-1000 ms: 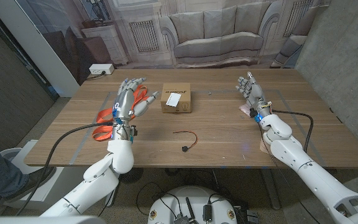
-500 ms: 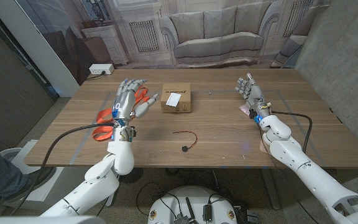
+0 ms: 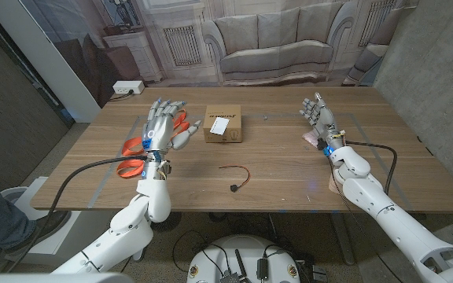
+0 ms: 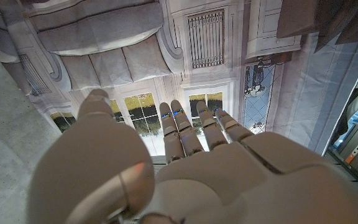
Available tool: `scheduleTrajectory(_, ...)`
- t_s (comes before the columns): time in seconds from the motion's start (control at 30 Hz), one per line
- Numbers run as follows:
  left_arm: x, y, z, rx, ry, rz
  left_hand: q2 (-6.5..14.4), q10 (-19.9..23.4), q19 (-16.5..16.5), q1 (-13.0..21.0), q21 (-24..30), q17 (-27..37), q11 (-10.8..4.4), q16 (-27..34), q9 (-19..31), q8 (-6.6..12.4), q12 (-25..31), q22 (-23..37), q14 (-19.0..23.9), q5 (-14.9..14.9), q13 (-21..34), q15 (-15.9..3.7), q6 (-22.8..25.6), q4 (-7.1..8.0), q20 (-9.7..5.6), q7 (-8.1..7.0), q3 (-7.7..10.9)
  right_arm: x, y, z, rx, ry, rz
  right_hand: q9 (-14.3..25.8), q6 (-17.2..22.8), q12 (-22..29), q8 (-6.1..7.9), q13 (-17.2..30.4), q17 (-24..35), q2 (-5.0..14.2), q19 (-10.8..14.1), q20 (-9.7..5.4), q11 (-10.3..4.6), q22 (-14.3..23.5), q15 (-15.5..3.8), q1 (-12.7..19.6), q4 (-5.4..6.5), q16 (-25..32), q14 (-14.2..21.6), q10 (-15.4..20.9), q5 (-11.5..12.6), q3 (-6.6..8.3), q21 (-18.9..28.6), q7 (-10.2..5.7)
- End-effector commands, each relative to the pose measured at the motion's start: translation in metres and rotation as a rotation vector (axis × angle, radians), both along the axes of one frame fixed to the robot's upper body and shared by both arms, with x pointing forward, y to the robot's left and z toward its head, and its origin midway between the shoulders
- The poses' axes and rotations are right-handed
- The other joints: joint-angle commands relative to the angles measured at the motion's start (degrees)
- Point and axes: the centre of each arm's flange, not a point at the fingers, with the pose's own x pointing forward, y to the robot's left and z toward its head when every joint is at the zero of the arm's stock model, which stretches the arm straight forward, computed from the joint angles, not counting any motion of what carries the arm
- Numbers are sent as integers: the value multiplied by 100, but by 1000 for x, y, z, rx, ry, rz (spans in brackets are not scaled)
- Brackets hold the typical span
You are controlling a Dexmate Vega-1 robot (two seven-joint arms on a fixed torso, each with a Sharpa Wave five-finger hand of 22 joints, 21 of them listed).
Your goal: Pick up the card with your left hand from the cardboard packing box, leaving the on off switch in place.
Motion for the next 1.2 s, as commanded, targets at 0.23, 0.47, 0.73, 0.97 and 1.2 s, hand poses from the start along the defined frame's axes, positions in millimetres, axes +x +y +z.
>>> scheduleTrajectory(0.23, -9, 0, 9, 78, 30, 115, -24, 125, -28, 57, -4, 15, -40, 45, 9, 18, -23, 4, 115, -5, 29, -700, 119, -42, -403, -10, -25, 3, -3, -2, 27, -6, 7, 14, 36, 8, 18, 23, 29, 13, 56, -35, -1, 18, 44, 22, -26, -35, 29, 26, -12, -7, -55, -23)
scheduleTrajectory(0.47, -9, -2, 11, 101, 60, 136, -47, 197, -21, 67, 0, 14, -60, 65, 9, 28, -28, 3, 194, 3, 30, -733, 204, -48, -404, -33, -45, 5, -2, -2, 24, -10, 10, 14, 39, 9, 19, 23, 30, 17, 60, -34, 11, 19, 48, 19, -28, -35, 30, 29, -12, -8, -70, -19)
scheduleTrajectory(0.73, -8, -7, 11, 128, 74, 176, -67, 234, -11, 89, 3, 12, -74, 73, 8, 25, -39, 2, 248, 11, 31, -742, 240, -62, -409, -60, -57, 2, -3, 4, 16, -11, 6, 14, 42, 8, 20, 24, 30, 17, 62, -31, 3, 19, 45, 14, -29, -35, 29, 29, -12, -11, -83, -26)
scheduleTrajectory(0.97, -6, -12, 9, 153, 67, 214, -118, 224, 6, 146, 7, 8, -85, 64, 7, 9, -67, -2, 268, 22, 31, -751, 237, -103, -391, -105, -70, -1, -3, 11, -2, -14, -7, 14, 40, 5, 18, 24, 31, 18, 62, -28, 0, 20, 43, 7, -31, -34, 31, 23, -13, -15, -101, -24)
scheduleTrajectory(1.2, -5, -13, 8, 179, 83, 251, -209, 163, 19, 309, 5, 3, -94, 36, 8, -63, -132, -6, 279, 55, 33, -748, 130, -208, -373, -201, -78, -1, -1, 14, -15, -15, -5, 14, 36, 5, 16, 24, 30, 15, 60, -24, 11, 21, 47, 1, -35, -37, 25, 25, -13, -20, -120, -24)
